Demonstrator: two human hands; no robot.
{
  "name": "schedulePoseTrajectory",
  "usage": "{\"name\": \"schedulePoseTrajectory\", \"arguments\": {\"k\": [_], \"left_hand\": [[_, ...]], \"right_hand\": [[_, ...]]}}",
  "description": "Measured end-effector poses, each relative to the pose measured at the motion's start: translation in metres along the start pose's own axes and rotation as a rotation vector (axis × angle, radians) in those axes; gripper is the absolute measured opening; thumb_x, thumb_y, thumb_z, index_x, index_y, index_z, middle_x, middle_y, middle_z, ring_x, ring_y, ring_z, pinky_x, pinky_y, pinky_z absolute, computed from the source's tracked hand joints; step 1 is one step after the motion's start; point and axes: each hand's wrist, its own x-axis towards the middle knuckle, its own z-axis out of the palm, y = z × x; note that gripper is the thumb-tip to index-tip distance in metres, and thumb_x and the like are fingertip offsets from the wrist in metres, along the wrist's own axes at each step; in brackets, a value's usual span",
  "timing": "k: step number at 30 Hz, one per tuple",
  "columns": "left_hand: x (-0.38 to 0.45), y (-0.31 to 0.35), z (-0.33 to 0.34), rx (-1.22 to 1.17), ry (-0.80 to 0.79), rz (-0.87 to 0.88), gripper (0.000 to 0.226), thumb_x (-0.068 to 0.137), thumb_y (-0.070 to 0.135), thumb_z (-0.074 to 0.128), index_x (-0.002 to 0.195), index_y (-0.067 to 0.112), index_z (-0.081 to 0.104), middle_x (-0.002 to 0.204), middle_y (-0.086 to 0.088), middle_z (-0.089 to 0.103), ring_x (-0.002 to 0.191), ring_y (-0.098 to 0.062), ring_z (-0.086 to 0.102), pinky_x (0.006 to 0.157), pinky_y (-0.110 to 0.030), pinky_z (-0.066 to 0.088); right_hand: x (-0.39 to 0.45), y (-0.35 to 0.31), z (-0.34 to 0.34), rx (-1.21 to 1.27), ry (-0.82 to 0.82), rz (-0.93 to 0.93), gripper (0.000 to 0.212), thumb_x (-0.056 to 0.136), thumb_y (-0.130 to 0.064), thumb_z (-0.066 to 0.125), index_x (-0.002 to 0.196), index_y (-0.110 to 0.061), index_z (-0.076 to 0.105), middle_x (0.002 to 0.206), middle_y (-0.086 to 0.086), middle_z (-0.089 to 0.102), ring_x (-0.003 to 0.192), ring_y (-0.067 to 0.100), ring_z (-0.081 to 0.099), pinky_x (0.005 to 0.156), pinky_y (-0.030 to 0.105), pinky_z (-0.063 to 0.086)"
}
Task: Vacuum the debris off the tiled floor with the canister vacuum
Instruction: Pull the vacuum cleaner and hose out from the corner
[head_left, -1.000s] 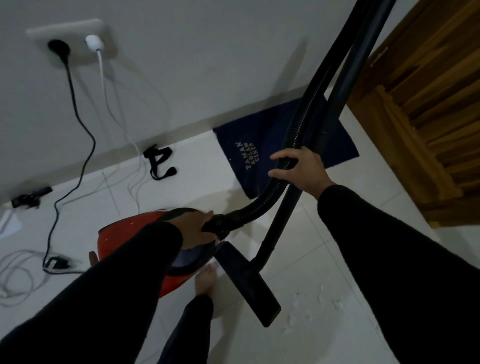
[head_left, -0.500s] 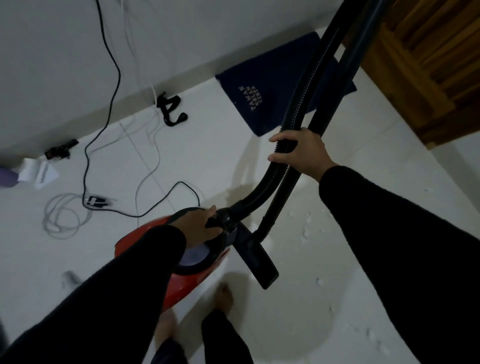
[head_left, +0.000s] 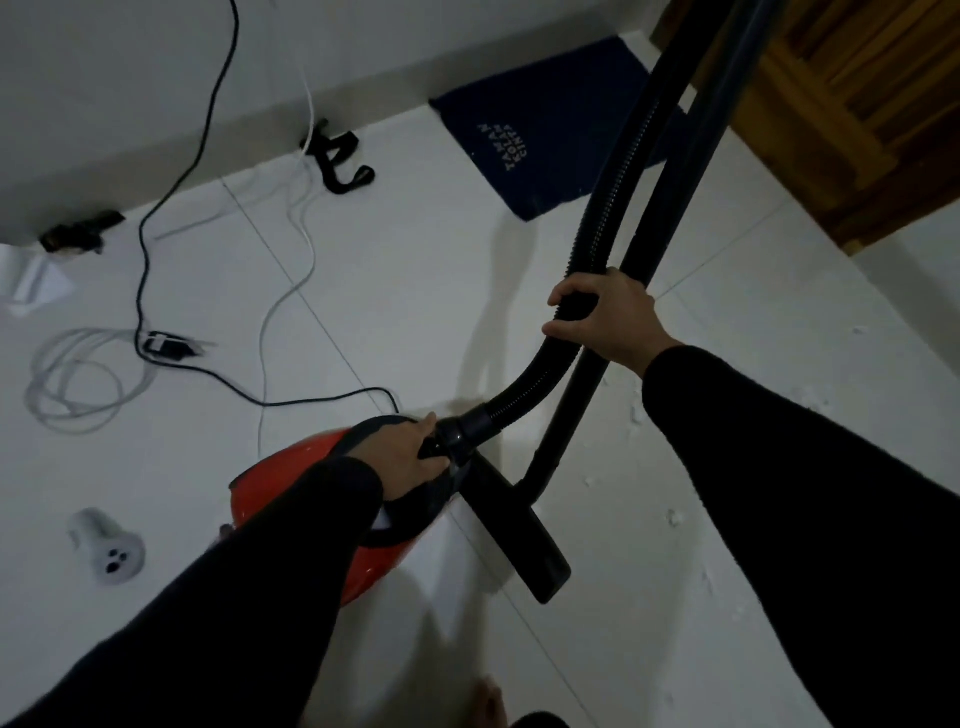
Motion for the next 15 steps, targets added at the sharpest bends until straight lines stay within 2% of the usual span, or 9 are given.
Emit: {"name": "schedulePoseTrajectory", "arguments": {"k": [4, 7, 12, 15], "left_hand": [[0.045, -0.023, 0.055, -0.015, 0.062, 0.038, 0.071, 0.092, 0.037, 0.051, 0.15, 0.012, 0.018, 0.142, -0.014, 0.047, 0.127, -0.028, 0.048, 0.105, -0.031, 0.036], [0.072, -0.039, 0.088, -0.015, 0.113, 0.076, 0.071, 0.092, 0.039, 0.052, 0.15, 0.013, 0.019, 0.14, -0.013, 0.05, 0.125, -0.026, 0.049, 0.105, -0.031, 0.037], [0.094, -0.045, 0.108, -0.032, 0.197, 0.183, 0.071, 0.091, 0.044, 0.052, 0.149, 0.015, 0.023, 0.143, -0.011, 0.047, 0.13, -0.026, 0.045, 0.108, -0.036, 0.036], [0.097, -0.045, 0.11, -0.019, 0.231, 0.206, 0.065, 0.091, 0.045, 0.052, 0.143, 0.011, 0.034, 0.14, -0.011, 0.049, 0.127, -0.027, 0.048, 0.105, -0.036, 0.039]], "right_hand": [[0.003, 0.039, 0.048, -0.039, 0.056, -0.039, 0.026, 0.069, -0.035, 0.081, 0.083, -0.039, 0.06, 0.098, -0.006, 0.057, 0.099, 0.017, 0.054, 0.101, 0.053, 0.04], [0.001, 0.063, 0.075, -0.067, 0.09, -0.062, 0.023, 0.072, -0.033, 0.08, 0.084, -0.035, 0.061, 0.086, -0.017, 0.051, 0.097, 0.014, 0.05, 0.101, 0.051, 0.039], [-0.005, 0.085, 0.106, -0.113, 0.179, -0.118, 0.024, 0.068, -0.038, 0.08, 0.082, -0.039, 0.06, 0.095, -0.01, 0.06, 0.098, 0.015, 0.056, 0.1, 0.052, 0.041], [-0.01, 0.09, 0.111, -0.118, 0.227, -0.131, 0.025, 0.066, -0.042, 0.08, 0.078, -0.044, 0.058, 0.1, -0.005, 0.062, 0.099, 0.018, 0.058, 0.098, 0.054, 0.043]]}}
